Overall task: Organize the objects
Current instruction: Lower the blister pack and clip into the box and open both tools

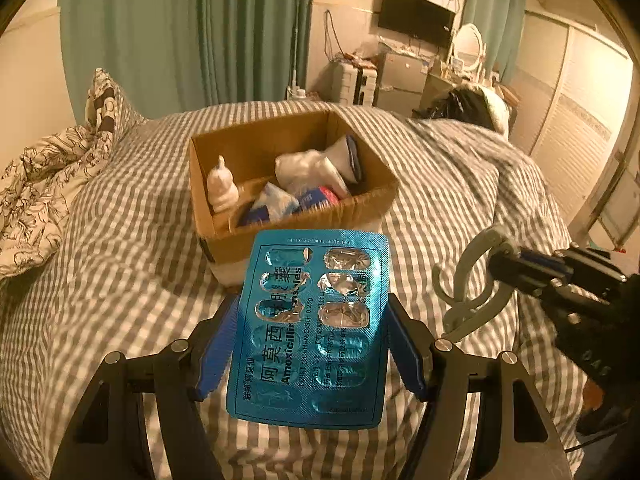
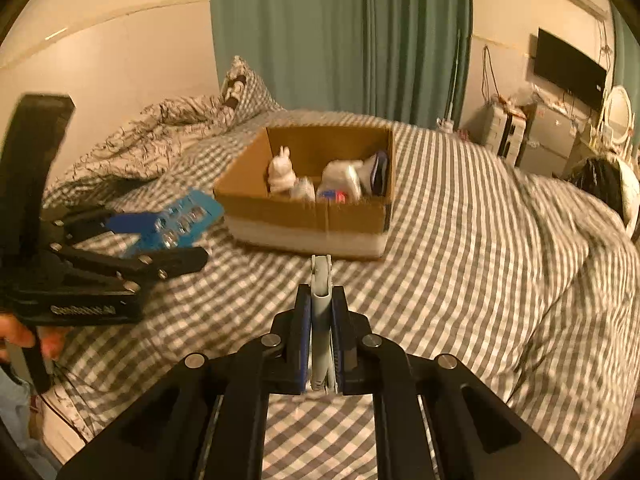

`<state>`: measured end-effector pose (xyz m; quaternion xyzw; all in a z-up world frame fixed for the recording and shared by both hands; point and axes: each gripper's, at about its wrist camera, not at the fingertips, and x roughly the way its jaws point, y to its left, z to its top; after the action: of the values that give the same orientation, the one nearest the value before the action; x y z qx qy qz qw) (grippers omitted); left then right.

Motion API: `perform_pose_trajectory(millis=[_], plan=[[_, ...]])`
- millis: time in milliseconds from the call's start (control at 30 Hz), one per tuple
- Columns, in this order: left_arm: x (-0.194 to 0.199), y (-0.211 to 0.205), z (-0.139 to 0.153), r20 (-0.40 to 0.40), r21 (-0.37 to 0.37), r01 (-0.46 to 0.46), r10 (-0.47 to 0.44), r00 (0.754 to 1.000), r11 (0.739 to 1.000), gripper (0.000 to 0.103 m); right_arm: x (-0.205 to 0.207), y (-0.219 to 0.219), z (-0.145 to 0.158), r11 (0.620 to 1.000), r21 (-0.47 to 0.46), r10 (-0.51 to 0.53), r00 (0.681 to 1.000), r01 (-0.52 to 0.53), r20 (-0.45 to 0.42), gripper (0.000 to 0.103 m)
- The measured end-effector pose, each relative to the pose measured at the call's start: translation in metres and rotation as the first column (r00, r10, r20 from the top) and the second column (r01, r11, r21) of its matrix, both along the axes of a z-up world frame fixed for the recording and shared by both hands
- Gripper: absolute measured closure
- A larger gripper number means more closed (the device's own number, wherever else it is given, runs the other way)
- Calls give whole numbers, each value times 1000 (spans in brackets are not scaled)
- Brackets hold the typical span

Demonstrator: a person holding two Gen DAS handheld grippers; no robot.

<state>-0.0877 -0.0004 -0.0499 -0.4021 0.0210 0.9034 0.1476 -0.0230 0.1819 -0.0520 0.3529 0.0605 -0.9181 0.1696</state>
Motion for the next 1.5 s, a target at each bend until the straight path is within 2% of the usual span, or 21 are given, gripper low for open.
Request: perform_pose_trajectory(millis=[200,367,533,733,867,967,1033,1133,1200,1233,1300,1333,1367,1500], plan=[[-33,-2,37,-75,11,-24,25,997,1000,32,-25,-6,52,999,1,32,995,-32,-94,94],[-76,-5,66,-128,28,-54,57,990,998,32,-61,-15,92,998,-13,60,984,-63,-166,94],[-121,-3,70,-143,2,-84,83,986,996,32,-103,-25,105,995,-16,98,981,-102,-167,94],[-169,-3,46,-119,-19,-129,126,985,991,32,-163,-31,93,994,-11,105,987,-107,-124,94],[-194,-6,20,-77,-21,-143,141,987,990,32,-200,-33,69,989,-48,138,989,-140,-44,94],[-211,-8,0,-33,-18,-135,135,990,991,32,-230,-37,40,984,-82,166,985,-161,50,94],[-220,-11,-12,-17,-19,-139,139,990,990,32,-243,-39,24,985,-76,161,983,-154,92,94],[-228,-14,-23,1,-14,-154,154,988,988,30,-257,-41,11,989,-63,138,985,-133,101,93],[-232,-15,-27,15,-2,-152,152,988,988,25,-264,-44,5,994,-30,107,991,-105,83,93],[-234,-16,-29,19,0,-155,155,988,988,22,-267,-44,2,995,-25,97,992,-96,78,91],[-234,-15,-30,13,-7,-161,161,987,987,17,-274,-40,1,997,-33,67,996,-66,61,70],[-233,-14,-28,7,-11,-164,164,986,986,14,-275,-38,3,998,-44,52,997,-50,49,56],[-231,-12,-26,1,-14,-163,163,987,986,11,-276,-35,6,998,-59,38,998,-36,40,51],[-222,-5,-10,-20,-29,-161,160,987,987,9,-266,-26,26,997,-79,5,1000,-4,4,48]])
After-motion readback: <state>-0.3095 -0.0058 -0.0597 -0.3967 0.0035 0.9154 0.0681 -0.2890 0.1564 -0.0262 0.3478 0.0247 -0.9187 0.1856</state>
